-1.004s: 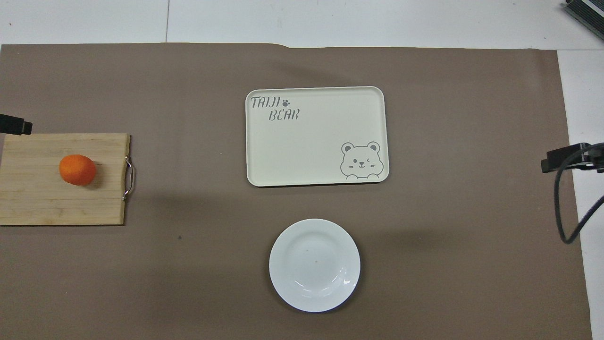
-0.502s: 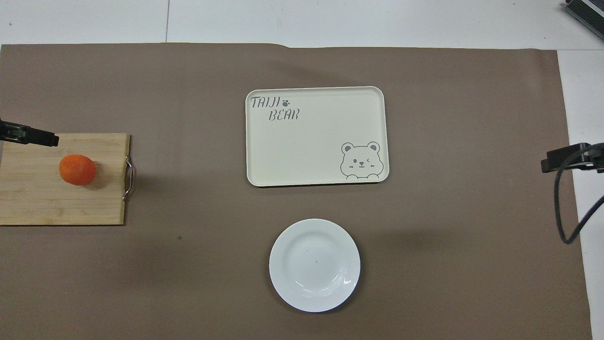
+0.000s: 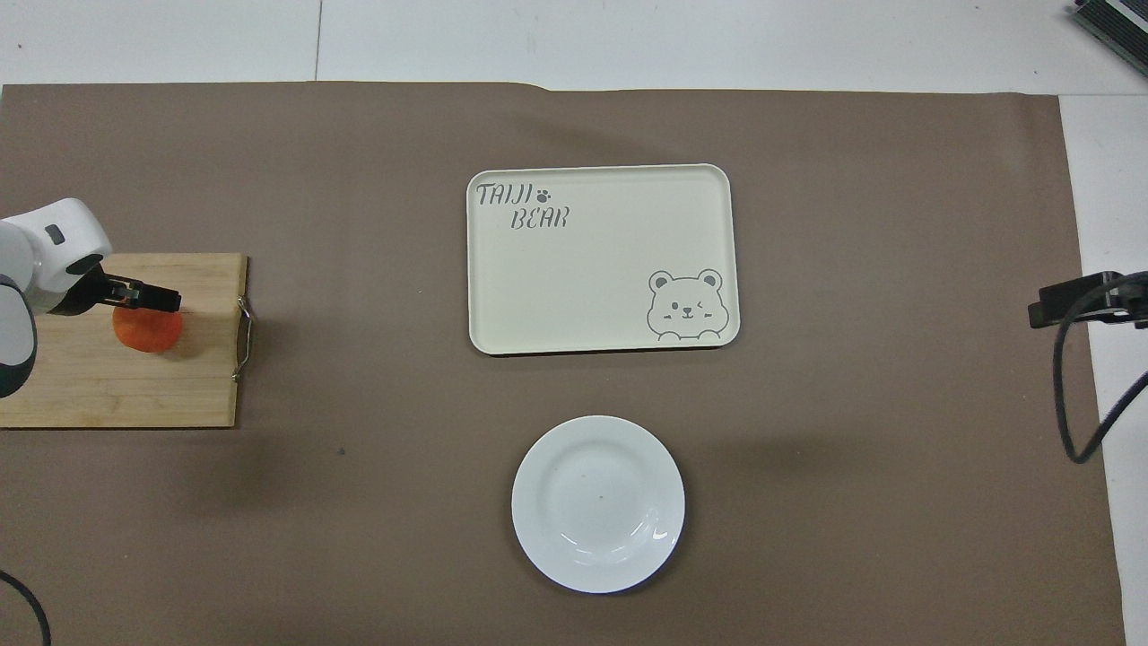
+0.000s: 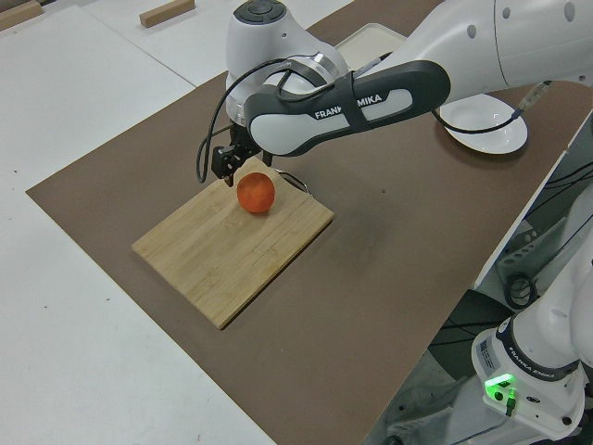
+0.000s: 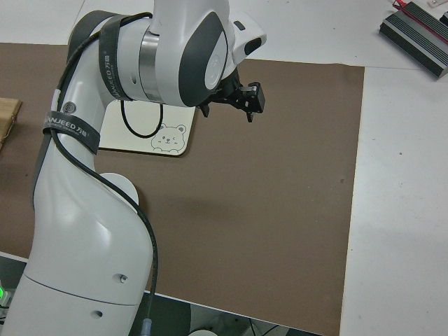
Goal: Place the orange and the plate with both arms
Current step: 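Grasp the orange on the wooden board with the left gripper, then carry the orange to the white plate and release it with the left gripper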
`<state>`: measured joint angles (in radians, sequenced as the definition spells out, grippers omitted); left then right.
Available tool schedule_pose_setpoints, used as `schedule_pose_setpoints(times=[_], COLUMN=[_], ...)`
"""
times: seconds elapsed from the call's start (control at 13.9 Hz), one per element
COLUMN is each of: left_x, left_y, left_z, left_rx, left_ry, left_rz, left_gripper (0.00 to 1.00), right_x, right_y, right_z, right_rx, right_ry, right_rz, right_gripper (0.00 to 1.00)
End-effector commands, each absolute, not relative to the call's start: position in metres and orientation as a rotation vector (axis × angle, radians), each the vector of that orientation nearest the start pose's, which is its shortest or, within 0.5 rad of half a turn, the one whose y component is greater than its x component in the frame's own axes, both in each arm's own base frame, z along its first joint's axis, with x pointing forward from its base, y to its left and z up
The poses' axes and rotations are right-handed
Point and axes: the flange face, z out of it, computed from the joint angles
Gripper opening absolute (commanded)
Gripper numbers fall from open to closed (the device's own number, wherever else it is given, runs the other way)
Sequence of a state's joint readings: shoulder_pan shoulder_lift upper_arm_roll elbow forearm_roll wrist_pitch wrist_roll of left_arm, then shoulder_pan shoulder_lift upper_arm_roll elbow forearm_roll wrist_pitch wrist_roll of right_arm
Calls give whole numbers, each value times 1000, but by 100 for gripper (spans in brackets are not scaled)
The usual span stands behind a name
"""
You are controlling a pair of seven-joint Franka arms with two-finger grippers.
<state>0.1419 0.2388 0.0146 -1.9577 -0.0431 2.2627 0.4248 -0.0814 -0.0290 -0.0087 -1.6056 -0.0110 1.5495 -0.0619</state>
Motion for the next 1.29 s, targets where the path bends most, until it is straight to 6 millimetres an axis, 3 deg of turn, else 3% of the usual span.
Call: schedule_pose_setpoints(times=[0.0, 0.29, 0.36, 0.43, 0.5, 0.79, 0.93, 1.22], left_x=[591, 580, 579, 579, 578, 585, 591, 577], left_y=[98, 99, 100, 100, 104, 106, 99, 66], left_z=[362, 356, 354, 355, 356, 369, 401, 454], left_rx=[-3131, -3138, -3138, -3136, -3132, -3108, -3098, -3100], left_ry=[388, 381, 380, 383, 380, 454, 455, 509], left_rz=[-133, -102, -97, -94, -94, -137, -188, -187], left_gripper=[100, 100, 77, 33, 0, 0, 0, 0], right_x=[536, 536, 536, 536, 536, 536, 536, 535], right_y=[-48, -48, -48, -48, -48, -48, -48, -48], right_z=[625, 625, 625, 625, 625, 625, 625, 625], right_rx=[-3155, -3155, -3155, -3155, -3155, -3155, -3155, -3155], right_ry=[71, 71, 71, 71, 71, 71, 71, 71], right_rz=[48, 48, 48, 48, 48, 48, 48, 50], right_gripper=[100, 100, 100, 100, 100, 100, 100, 100])
